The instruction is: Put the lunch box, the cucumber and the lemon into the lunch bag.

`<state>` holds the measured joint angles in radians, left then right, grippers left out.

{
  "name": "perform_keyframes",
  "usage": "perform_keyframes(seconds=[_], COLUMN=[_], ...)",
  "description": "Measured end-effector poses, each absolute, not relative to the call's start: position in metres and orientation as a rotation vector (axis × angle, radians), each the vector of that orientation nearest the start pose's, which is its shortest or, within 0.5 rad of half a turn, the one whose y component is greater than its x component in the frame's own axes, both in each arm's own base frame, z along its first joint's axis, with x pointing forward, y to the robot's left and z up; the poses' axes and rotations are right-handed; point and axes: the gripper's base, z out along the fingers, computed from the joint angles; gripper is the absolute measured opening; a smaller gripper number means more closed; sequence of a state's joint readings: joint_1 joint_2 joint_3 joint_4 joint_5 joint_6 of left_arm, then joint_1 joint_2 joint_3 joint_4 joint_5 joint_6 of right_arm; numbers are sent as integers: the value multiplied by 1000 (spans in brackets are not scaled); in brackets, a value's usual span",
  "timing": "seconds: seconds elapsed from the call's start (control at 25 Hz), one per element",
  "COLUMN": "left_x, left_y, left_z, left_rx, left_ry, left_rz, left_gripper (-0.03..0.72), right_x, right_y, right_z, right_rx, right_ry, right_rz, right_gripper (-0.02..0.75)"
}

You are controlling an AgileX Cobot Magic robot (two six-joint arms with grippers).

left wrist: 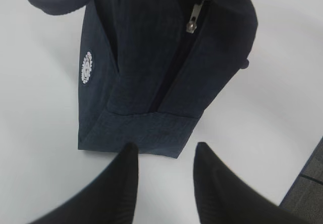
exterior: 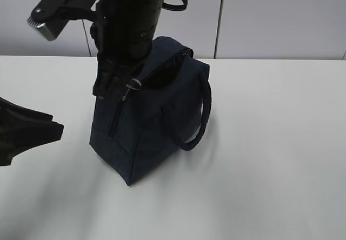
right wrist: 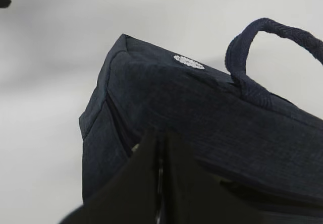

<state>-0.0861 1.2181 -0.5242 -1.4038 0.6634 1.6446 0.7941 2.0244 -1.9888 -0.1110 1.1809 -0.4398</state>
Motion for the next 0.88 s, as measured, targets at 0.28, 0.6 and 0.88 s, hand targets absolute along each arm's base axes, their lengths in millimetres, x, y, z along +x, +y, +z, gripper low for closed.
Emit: perform_keyframes(seconds=[0.28, 0.6, 0.88], left_x=[222, 230, 240], left_y=[-76, -80, -82], left_z=[207, 200, 187], left_rx=[809, 981, 1057], left_ry=[2045, 1886, 1813], left_rz=[-617, -547, -508], left_gripper=[239, 262, 407], right_x=[317, 315, 315], right_y=[311, 311, 310], right_z=[316, 317, 319], right_rx=[-1581, -1579, -1575], right_ry=[2188, 2192, 2193], right_rz=[-28, -8, -3], right_gripper=[0, 0, 0])
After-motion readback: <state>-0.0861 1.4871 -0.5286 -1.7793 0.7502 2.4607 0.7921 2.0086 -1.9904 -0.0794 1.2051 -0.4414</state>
